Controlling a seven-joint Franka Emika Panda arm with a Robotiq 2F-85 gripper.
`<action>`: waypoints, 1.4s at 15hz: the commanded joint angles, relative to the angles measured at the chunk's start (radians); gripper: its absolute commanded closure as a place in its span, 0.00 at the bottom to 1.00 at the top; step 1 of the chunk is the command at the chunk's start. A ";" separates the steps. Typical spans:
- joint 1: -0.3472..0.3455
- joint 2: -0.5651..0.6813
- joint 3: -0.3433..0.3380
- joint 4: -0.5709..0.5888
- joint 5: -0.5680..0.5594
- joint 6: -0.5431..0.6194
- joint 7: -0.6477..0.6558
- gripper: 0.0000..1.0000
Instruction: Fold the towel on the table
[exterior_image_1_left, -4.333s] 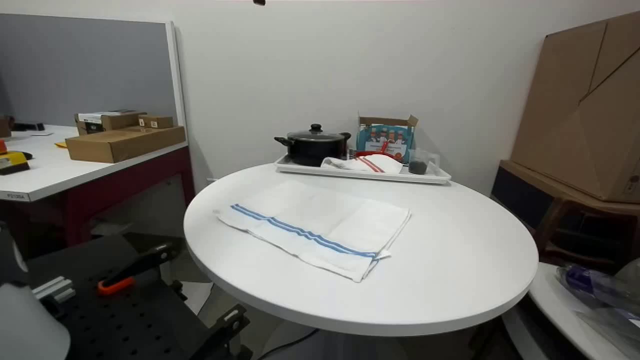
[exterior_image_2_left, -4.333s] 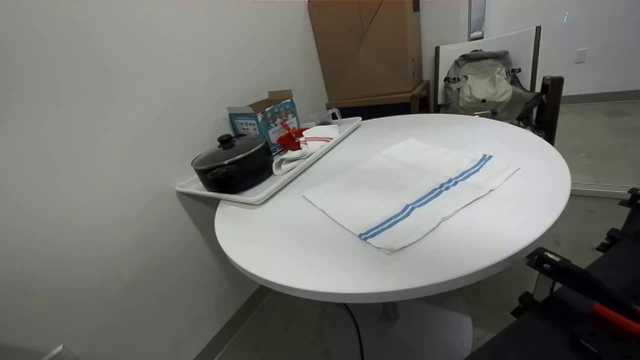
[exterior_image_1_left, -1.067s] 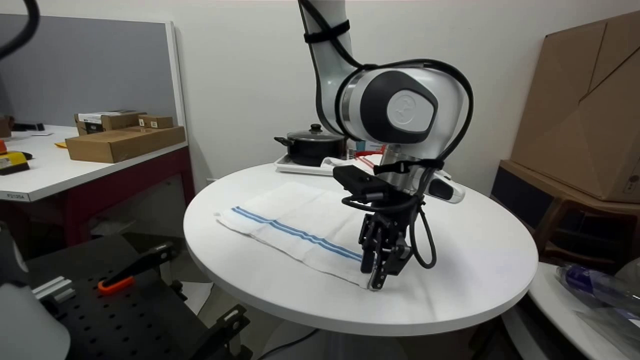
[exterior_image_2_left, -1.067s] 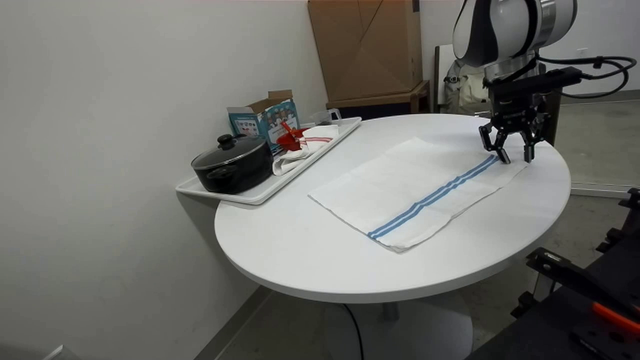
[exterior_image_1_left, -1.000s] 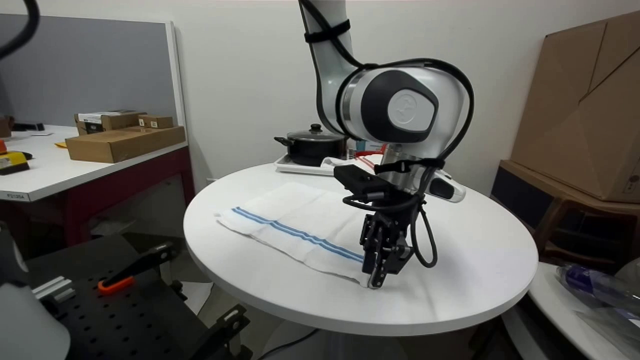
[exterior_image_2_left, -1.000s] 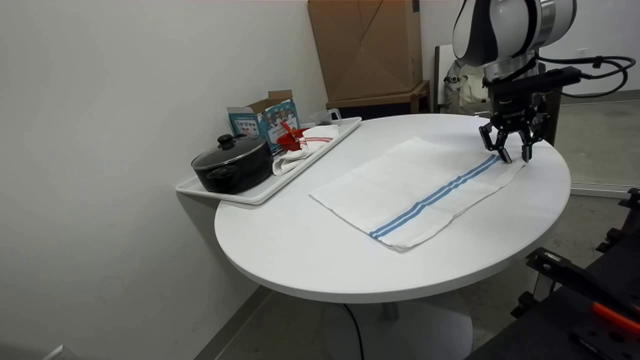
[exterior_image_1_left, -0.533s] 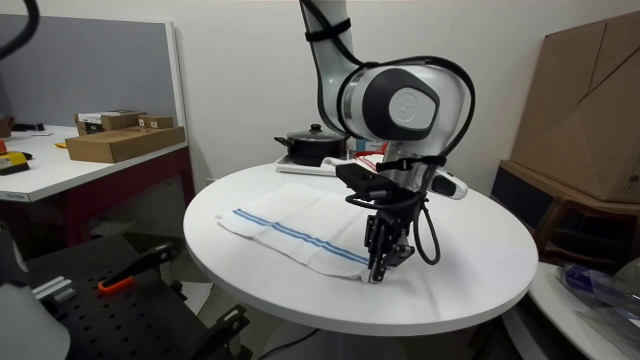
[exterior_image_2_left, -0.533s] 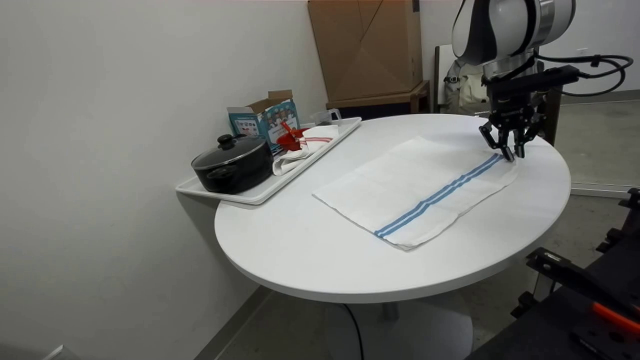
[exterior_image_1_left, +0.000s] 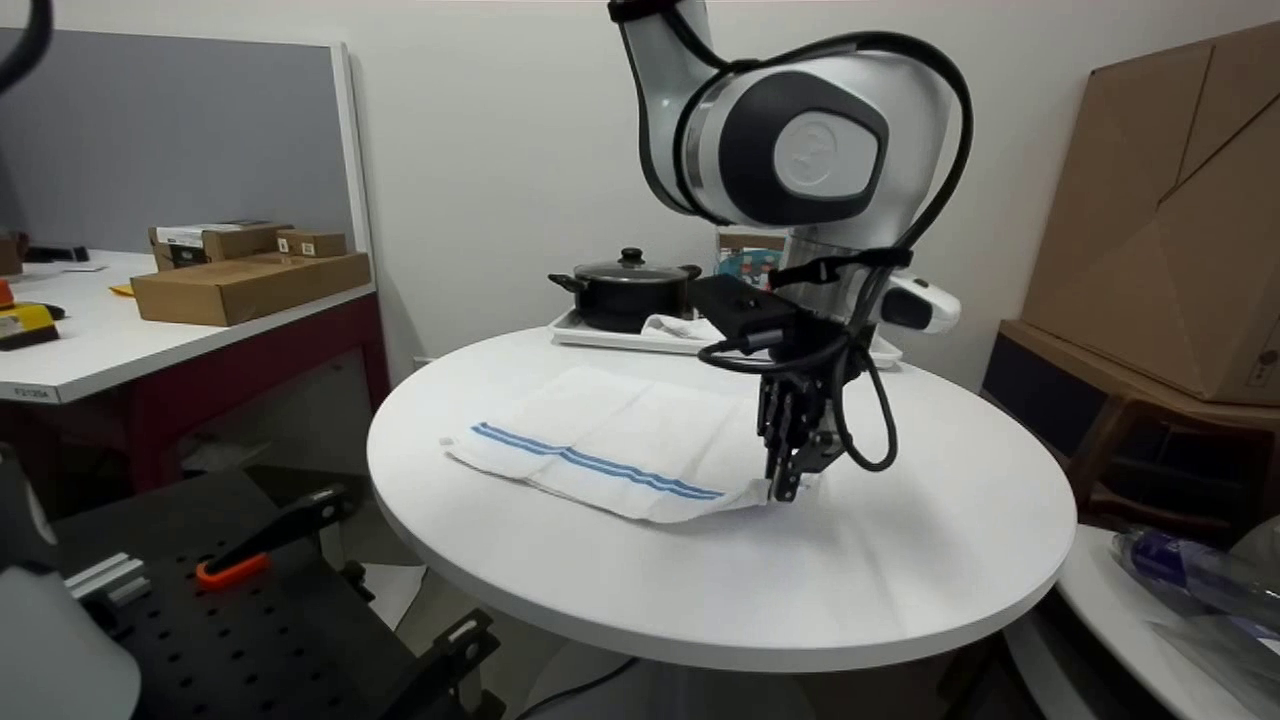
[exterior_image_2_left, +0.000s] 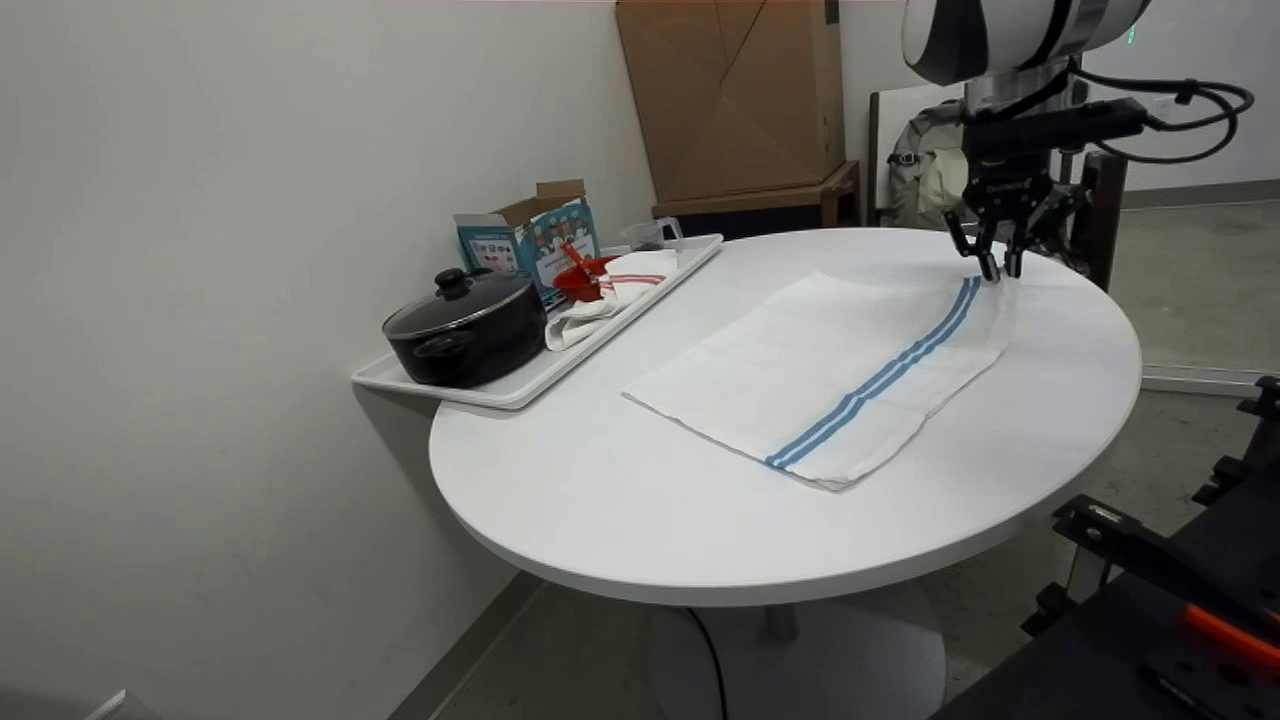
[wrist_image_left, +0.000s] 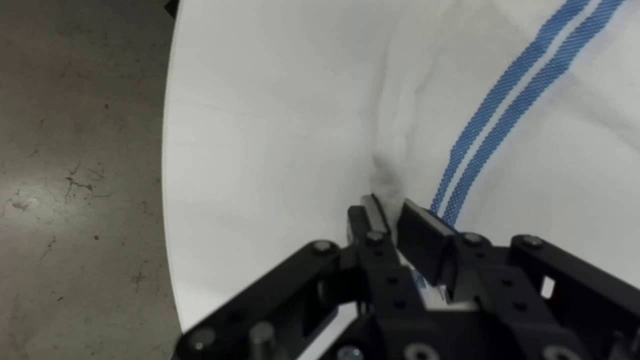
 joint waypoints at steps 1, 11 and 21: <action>-0.033 -0.137 0.018 -0.056 0.070 0.014 -0.054 0.89; 0.067 -0.134 0.072 -0.047 0.005 -0.058 -0.063 0.89; 0.243 -0.081 0.183 -0.056 -0.116 -0.082 -0.060 0.89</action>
